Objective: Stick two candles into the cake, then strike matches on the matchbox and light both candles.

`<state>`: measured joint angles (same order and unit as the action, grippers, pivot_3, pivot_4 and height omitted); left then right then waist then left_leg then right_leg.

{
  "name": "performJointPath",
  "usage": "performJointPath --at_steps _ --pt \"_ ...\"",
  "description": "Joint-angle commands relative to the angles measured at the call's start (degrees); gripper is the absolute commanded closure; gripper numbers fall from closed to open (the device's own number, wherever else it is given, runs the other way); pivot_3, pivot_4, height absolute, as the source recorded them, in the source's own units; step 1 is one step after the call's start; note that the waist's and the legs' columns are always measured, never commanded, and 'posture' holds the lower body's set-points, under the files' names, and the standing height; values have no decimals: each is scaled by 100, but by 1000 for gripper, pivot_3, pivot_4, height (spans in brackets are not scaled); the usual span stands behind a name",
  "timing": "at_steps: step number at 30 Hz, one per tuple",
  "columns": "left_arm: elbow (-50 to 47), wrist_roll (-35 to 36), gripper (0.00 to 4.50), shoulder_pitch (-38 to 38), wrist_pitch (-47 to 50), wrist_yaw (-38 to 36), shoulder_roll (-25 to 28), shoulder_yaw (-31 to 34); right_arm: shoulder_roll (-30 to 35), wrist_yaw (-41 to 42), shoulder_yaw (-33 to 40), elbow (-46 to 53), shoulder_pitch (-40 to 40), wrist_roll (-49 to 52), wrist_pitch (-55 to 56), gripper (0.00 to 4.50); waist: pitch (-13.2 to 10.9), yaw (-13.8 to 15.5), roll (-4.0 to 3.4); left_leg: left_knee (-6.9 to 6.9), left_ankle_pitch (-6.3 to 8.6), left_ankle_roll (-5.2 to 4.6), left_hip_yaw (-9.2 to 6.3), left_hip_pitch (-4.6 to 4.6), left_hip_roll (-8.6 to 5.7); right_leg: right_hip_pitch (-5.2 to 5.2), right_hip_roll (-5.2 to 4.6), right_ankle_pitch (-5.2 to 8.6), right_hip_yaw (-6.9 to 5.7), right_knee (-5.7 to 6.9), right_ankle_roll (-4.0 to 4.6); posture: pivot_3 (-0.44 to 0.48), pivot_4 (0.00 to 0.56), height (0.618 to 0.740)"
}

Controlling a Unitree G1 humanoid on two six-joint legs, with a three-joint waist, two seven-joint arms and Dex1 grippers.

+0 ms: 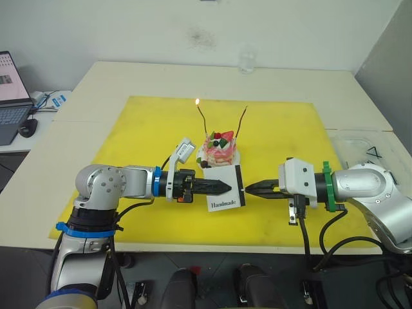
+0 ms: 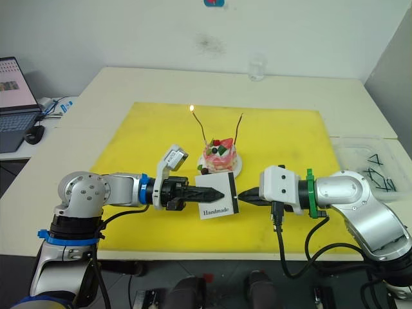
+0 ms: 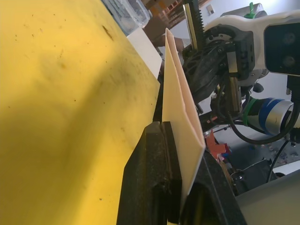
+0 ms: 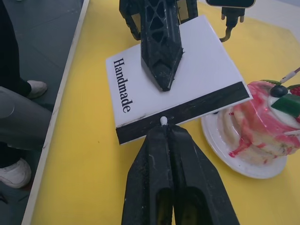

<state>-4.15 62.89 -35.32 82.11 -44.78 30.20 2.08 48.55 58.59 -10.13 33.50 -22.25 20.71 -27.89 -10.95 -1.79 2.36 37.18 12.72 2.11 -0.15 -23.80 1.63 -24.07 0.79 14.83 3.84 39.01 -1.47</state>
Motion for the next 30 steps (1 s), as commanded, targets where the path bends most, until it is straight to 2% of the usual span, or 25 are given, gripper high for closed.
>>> performJointPath --at_steps 1,14,17,18,20,23,24,27,30 --pt "-201 154 4500 -75 32 -8 -13 156 -2 0 15 157 32 -60 108 4471 0 0 0 0 0 0 0 0 0 0 0 0 0 0 0 0 150 740" --pt "-284 246 4500 -44 179 122 -54 311 -178 31 -176 -92 -97 -309 224 4471 0 -1 0 3 0 0 1 0 0 0 0 0 1 2 0 0 150 740" --pt "-155 508 4500 -132 394 250 -172 586 -142 105 -418 -147 -56 -512 256 4471 0 0 0 3 0 0 1 1 1 0 0 0 1 2 0 0 150 740" --pt "-101 656 4500 -215 492 268 -199 713 -72 201 -526 -151 5 -577 269 4471 0 0 0 3 0 0 -1 0 1 0 0 0 -1 3 0 0 150 740" --pt "727 1244 4500 -860 773 585 -331 1285 295 584 -769 -173 206 -862 606 4471 -1 17 1 4 0 0 -2 0 1 0 0 0 -3 3 0 0 150 740" --pt "1648 1482 4500 -1624 977 1079 -278 1771 770 970 -474 -60 416 -629 624 4471 -3 66 4 60 2 0 -50 -40 -4 -1 10 -1 -52 4 0 0 150 740" --pt "1677 1535 4500 -1630 1012 1174 -212 1768 879 1041 -296 -39 453 -515 604 4471 0 48 -2 66 2 -1 -51 -41 -7 3 8 -2 -49 5 0 0 150 740" --pt "1033 1646 4500 -916 1039 1247 56 1493 1137 1091 312 -4 523 -182 413 4471 20 -63 -37 60 3 -1 -53 -2 -3 33 -10 -1 -10 1 -8 0 150 740" --pt "483 1614 4500 -426 1027 1247 117 1340 996 836 579 -25 357 40 157 4471 4 -78 -9 55 6 0 -55 36 4 66 -17 5 -8 2 -16 0 150 740"
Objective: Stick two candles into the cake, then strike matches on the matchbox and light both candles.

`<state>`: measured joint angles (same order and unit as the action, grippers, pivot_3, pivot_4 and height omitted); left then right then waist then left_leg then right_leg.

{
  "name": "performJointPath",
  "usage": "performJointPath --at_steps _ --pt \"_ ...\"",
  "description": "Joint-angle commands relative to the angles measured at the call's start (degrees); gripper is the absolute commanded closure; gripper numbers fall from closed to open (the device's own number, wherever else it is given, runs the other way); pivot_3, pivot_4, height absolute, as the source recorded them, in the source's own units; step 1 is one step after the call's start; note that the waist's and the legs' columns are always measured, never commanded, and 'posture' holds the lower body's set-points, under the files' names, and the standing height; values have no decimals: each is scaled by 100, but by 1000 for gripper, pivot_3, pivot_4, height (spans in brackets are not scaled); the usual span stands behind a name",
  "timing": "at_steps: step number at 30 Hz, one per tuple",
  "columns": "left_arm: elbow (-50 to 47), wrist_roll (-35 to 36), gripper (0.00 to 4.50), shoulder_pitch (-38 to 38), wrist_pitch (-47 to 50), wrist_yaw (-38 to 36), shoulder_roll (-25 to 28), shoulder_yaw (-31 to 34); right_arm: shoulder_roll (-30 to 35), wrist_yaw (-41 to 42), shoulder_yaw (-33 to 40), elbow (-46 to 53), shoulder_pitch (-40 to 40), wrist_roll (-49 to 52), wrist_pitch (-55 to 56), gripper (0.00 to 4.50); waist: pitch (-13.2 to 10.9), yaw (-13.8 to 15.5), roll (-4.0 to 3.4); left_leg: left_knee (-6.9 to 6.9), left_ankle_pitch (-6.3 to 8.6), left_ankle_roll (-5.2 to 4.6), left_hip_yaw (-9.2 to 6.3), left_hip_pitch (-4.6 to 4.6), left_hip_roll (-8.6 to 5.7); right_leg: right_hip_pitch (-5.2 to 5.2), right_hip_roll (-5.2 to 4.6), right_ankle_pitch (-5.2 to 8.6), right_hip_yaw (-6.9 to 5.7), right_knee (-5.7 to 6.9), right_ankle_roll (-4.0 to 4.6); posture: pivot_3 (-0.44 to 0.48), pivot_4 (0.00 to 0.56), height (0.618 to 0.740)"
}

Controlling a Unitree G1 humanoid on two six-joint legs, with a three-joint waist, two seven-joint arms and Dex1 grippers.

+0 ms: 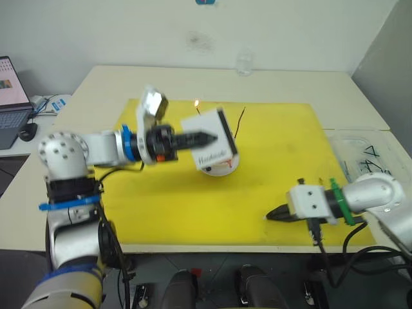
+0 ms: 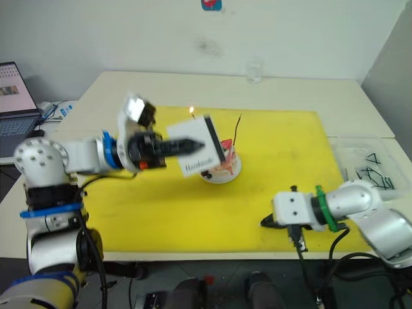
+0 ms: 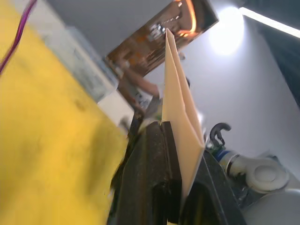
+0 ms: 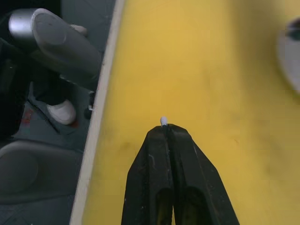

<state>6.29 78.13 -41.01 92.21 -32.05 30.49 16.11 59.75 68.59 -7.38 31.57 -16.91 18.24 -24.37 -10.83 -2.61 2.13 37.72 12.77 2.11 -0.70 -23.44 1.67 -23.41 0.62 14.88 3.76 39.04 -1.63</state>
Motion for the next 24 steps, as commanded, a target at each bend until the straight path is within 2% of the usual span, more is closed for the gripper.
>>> performJointPath --at_steps 1,5,9,24 --pt "-739 26 4500 282 -34 -4 59 -165 -288 -328 327 137 -376 327 -271 4471 -14 12 25 0 0 1 -11 -3 1 0 1 -3 -2 2 5 0 150 740" --pt "-1062 -233 4500 525 -292 -38 -81 -505 -696 -633 184 218 -914 373 -572 4471 -13 76 21 14 -5 2 -27 0 -5 9 12 -20 -10 5 29 0 150 740" --pt "-1067 -326 4500 462 -445 -125 -185 -646 -946 -832 -4 360 -1191 371 -802 4471 -14 96 22 14 -5 2 -18 10 -8 21 11 -16 -12 -1 35 0 150 740" --pt "-976 -513 4500 410 -484 -376 -105 -713 -1176 -1061 -158 514 -1277 342 -1004 4471 -14 92 22 9 -3 1 -17 -1 -6 10 9 -14 -18 -5 16 0 150 740"
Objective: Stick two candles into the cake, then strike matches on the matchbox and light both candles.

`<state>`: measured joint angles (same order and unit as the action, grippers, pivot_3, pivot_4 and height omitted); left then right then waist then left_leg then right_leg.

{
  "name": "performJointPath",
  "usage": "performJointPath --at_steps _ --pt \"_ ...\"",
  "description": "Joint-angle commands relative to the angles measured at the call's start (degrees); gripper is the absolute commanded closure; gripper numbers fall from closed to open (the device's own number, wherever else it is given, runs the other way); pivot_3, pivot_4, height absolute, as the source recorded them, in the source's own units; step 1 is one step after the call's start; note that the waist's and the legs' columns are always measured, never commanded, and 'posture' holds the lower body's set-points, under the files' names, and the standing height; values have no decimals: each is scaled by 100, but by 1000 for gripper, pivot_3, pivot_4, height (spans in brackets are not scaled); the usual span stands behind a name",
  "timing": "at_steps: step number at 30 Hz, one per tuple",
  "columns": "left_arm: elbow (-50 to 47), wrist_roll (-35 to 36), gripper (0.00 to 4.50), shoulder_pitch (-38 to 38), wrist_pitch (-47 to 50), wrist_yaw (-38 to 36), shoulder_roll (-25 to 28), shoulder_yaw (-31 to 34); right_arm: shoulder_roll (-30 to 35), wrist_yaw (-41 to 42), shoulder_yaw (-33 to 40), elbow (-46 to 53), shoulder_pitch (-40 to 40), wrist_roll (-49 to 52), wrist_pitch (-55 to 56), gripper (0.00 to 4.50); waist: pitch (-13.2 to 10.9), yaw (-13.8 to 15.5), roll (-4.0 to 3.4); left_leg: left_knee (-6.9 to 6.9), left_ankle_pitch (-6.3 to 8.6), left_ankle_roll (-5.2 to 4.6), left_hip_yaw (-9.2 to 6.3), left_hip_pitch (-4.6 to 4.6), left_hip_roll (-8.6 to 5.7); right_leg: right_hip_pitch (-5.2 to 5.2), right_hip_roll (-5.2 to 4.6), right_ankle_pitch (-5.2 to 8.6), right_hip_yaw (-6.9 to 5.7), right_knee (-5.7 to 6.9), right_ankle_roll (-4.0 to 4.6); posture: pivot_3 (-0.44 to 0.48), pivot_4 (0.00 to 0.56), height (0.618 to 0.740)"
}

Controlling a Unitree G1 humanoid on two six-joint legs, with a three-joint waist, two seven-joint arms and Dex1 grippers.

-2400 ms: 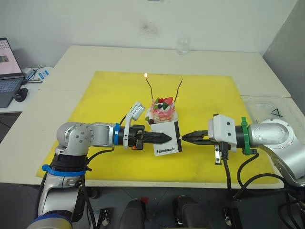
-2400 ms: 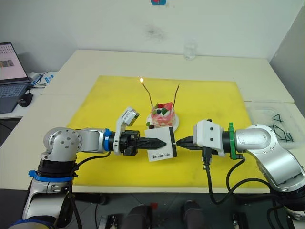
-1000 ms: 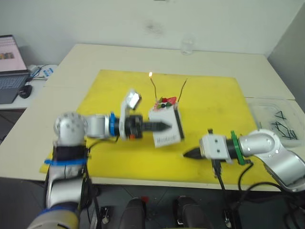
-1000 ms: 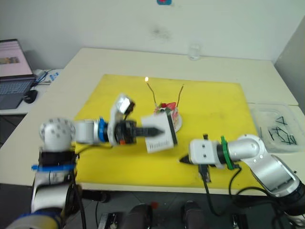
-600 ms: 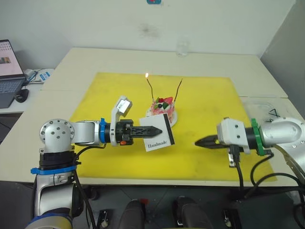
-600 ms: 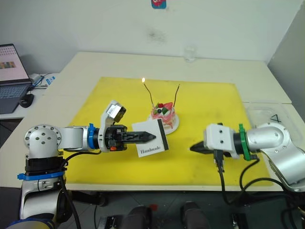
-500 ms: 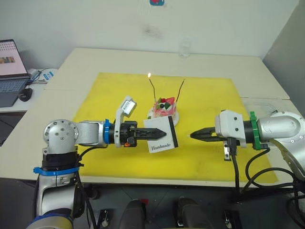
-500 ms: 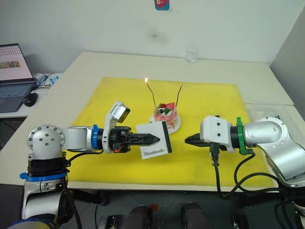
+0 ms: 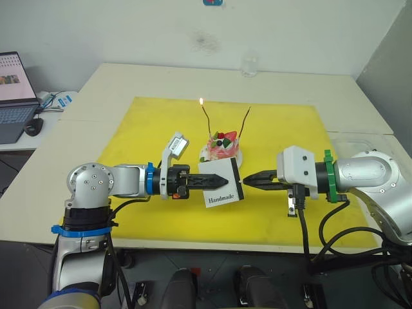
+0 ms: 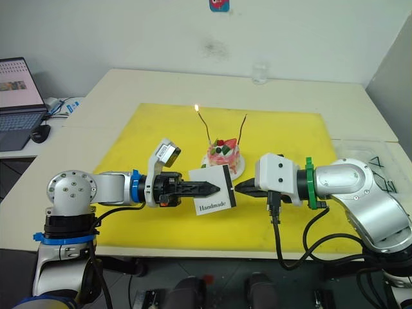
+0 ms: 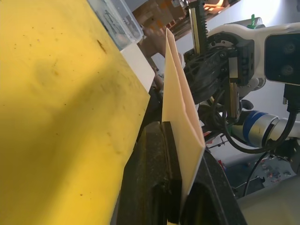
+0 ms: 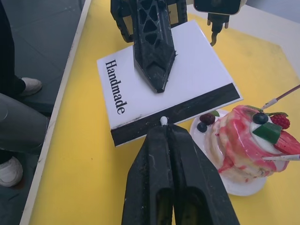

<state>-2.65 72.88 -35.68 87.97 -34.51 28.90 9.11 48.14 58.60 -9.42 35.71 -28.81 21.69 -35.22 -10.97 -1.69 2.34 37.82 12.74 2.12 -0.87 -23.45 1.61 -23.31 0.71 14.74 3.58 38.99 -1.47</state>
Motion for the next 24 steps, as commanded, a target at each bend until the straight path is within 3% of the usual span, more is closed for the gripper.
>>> performJointPath --at_steps 1,17,24 --pt "-79 18 4500 -120 -44 -144 59 -9 -21 -67 37 92 -89 -16 83 4471 0 0 0 0 0 0 2 0 0 0 0 0 1 0 0 0 150 740" --pt "-213 106 4500 -33 26 -181 26 29 -53 -112 -150 -83 -96 -285 272 4471 0 -1 0 -2 0 0 2 0 1 -1 -1 1 1 -3 0 0 150 740" --pt "7 185 4500 -381 -115 -188 -164 137 -13 41 -633 -362 188 -715 682 4471 0 4 0 -3 0 0 2 0 0 -1 -1 2 0 -4 2 0 150 740"
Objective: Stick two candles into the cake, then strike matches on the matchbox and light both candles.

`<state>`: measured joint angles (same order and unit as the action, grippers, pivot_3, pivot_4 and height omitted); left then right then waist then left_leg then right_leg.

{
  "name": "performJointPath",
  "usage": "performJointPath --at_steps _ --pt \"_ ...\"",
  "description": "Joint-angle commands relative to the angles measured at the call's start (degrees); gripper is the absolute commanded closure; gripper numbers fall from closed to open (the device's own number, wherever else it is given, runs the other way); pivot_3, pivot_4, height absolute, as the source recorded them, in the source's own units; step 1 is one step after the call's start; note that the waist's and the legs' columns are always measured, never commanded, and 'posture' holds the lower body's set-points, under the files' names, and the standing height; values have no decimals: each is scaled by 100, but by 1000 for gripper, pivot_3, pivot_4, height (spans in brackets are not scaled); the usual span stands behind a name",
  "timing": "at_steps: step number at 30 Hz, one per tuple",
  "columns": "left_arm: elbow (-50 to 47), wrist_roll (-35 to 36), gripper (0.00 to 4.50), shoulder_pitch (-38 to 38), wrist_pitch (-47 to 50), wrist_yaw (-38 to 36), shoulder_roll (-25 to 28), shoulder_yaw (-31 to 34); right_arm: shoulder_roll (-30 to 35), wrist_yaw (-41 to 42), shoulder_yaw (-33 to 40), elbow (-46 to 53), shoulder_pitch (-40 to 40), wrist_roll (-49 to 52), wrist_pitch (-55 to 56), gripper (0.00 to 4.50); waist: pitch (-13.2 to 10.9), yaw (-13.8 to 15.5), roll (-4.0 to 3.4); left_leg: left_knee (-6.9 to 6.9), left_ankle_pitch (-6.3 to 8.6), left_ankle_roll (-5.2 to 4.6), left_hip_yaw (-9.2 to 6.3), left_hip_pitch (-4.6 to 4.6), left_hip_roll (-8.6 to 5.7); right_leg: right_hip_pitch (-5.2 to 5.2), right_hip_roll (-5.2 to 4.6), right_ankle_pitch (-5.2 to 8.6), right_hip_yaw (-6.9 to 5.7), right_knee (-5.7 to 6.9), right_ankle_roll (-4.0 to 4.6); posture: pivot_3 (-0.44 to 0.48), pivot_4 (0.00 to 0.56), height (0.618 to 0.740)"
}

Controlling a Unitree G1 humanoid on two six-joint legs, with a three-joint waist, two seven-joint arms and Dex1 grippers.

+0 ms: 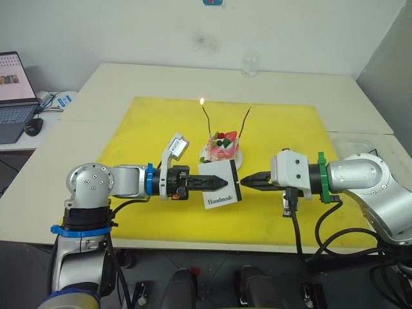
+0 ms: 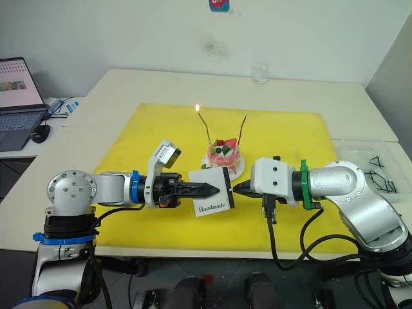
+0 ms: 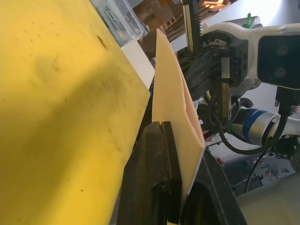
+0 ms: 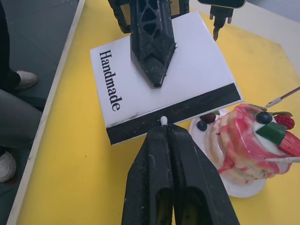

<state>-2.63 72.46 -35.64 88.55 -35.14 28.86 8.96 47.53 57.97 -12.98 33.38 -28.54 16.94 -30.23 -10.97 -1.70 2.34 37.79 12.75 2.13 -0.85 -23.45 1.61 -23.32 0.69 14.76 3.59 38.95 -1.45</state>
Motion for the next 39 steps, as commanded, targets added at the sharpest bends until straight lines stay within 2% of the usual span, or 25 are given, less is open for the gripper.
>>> performJointPath --at_steps 1,2,4,5,7,11,14,19,21,26,29,39 --pt "336 328 4500 -699 -260 30 -318 316 170 285 -433 -109 275 -303 266 4471 -1 20 1 0 0 0 0 0 -1 0 0 1 0 -1 1 0 150 740" --pt "776 454 4500 -1114 -328 226 -458 516 451 593 -506 -4 455 -314 357 4471 -2 38 2 3 0 0 -1 -5 -2 0 -1 1 -3 -1 1 0 150 740" --pt "1396 500 4500 -1864 -430 368 -470 800 1364 1373 -166 311 1028 -33 412 4471 -12 163 12 18 -1 -1 -9 -30 -7 -2 -3 1 -29 -5 1 0 150 740" --pt "1559 513 4500 -2038 -406 428 -396 916 1799 1677 181 375 1381 93 524 4471 -15 179 6 27 -2 -1 -21 -58 -8 -16 -3 1 -57 -9 1 0 150 740" --pt "1642 655 4500 -1974 -209 595 -290 1092 2187 1830 737 352 1813 312 610 4471 -6 91 -12 17 -1 -2 -15 -72 -15 -21 -10 2 -54 -26 -10 0 150 740" --pt "689 859 4500 -844 132 744 -135 1002 1689 1174 1088 -37 1334 502 277 4471 0 -148 -21 -20 17 -9 10 8 -3 4 -30 20 18 -8 -33 0 150 740" --pt "159 984 4500 -238 173 795 -17 919 1035 549 1026 -404 655 408 38 4471 -23 -158 16 -33 14 -3 -3 8 6 -9 -15 19 20 7 -29 0 150 740" --pt "-761 987 4500 565 126 679 227 593 -230 -548 768 -1176 -490 -56 107 4471 -27 -117 7 -32 -2 18 -35 3 2 -10 5 2 7 7 7 0 150 740" --pt "-868 955 4500 690 7 679 240 507 -579 -772 661 -1389 -795 -214 152 4471 -29 -103 5 -32 -2 18 -28 6 -1 -7 8 2 15 6 8 0 150 740" --pt "-906 1007 4500 764 -206 673 302 398 -994 -1143 591 -1896 -1238 -642 652 4471 -29 1 5 -30 -1 18 -15 -12 -1 -14 -2 7 12 -8 -1 0 150 740" --pt "-918 979 4500 764 -306 654 332 339 -1133 -1323 567 -2190 -1421 -895 929 4471 -29 9 5 -29 -1 18 -11 -39 -6 -35 -12 6 10 -10 -2 0 150 740" --pt "-865 976 4500 688 -488 561 429 189 -1175 -1365 595 -2566 -1501 -1246 1339 4471 -29 -4 5 -32 -1 17 -10 -39 0 -42 -6 6 9 -1 -2 0 150 740"
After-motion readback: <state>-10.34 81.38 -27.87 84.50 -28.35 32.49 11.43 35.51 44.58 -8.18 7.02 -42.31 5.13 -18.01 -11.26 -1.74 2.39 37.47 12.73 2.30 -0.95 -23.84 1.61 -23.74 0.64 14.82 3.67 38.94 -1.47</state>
